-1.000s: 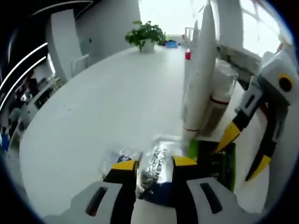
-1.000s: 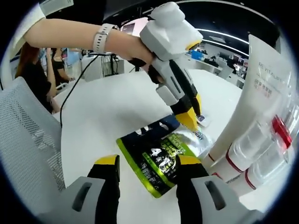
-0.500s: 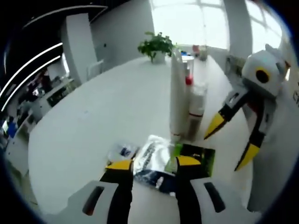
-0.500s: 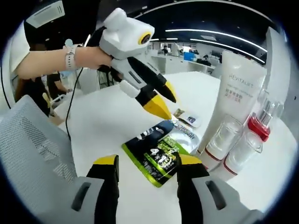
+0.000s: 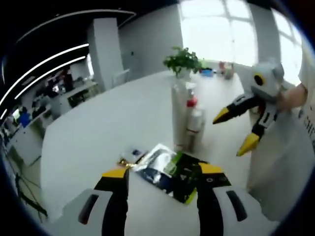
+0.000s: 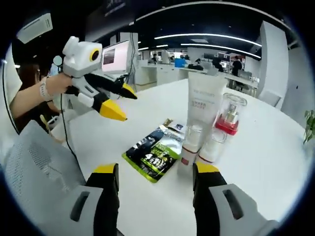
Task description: Arrange the skincare products in the storage area until every visible bottle or jar stands upright without overlapping.
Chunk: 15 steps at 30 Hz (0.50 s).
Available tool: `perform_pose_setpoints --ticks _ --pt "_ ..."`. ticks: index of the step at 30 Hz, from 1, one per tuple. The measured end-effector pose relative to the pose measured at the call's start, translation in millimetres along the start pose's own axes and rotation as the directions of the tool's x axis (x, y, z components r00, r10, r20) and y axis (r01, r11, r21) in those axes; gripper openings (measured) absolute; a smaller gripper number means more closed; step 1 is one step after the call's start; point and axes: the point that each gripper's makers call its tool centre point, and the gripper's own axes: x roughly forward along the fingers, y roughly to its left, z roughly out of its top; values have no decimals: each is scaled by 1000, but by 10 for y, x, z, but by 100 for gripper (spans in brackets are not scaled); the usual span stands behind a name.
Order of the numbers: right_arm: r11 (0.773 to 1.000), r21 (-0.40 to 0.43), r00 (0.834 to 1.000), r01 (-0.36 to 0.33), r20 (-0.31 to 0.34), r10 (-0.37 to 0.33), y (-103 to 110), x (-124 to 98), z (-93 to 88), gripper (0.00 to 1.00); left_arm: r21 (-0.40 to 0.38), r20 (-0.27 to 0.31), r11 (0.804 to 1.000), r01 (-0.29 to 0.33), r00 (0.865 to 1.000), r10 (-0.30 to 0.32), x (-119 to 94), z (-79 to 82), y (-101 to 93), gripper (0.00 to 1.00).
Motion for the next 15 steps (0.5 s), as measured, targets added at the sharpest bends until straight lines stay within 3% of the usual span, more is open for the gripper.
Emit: perform_pose_setpoints --ticks 8,15 --pt "998 30 998 59 8 -59 -180 -168 16 71 -117 32 993 -12 999 16 -207 41 -197 64" --pt "996 47 997 78 3 -78 -225 -247 -10 79 -163 49 987 -12 999 20 -309 -10 -161 70"
